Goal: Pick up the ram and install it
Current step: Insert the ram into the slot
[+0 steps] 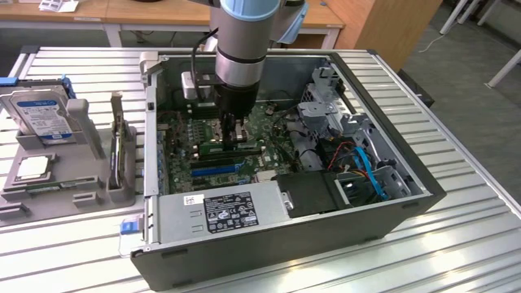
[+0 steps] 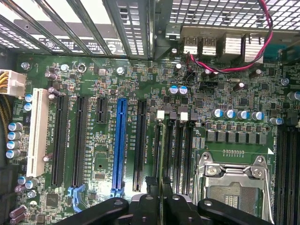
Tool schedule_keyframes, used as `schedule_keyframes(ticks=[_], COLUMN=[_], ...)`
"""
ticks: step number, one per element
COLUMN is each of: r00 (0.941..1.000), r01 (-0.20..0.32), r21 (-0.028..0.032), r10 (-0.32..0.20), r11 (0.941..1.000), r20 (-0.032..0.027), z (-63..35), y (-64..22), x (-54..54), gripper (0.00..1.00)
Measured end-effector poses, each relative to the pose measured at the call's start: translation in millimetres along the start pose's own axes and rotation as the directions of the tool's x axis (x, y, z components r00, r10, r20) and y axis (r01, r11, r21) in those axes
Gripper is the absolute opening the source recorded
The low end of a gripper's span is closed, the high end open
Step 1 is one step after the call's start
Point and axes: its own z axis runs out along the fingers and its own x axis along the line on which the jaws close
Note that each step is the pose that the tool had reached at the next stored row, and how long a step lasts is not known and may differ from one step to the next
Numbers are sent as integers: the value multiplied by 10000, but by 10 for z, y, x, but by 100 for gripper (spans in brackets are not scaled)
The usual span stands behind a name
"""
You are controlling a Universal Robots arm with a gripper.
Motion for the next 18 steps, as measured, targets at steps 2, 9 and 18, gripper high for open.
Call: schedule_keyframes(ticks=[2, 9, 18], r00=[10000, 10000, 10000], r01=[0, 0, 69], r21=[-4, -4, -3], r10=[0, 0, -69], r11=[10000, 10000, 10000], r20=[-5, -2, -6], z=[-7, -18, -18], y=[1, 1, 1], x=[1, 1, 1], gripper=[13, 13, 13])
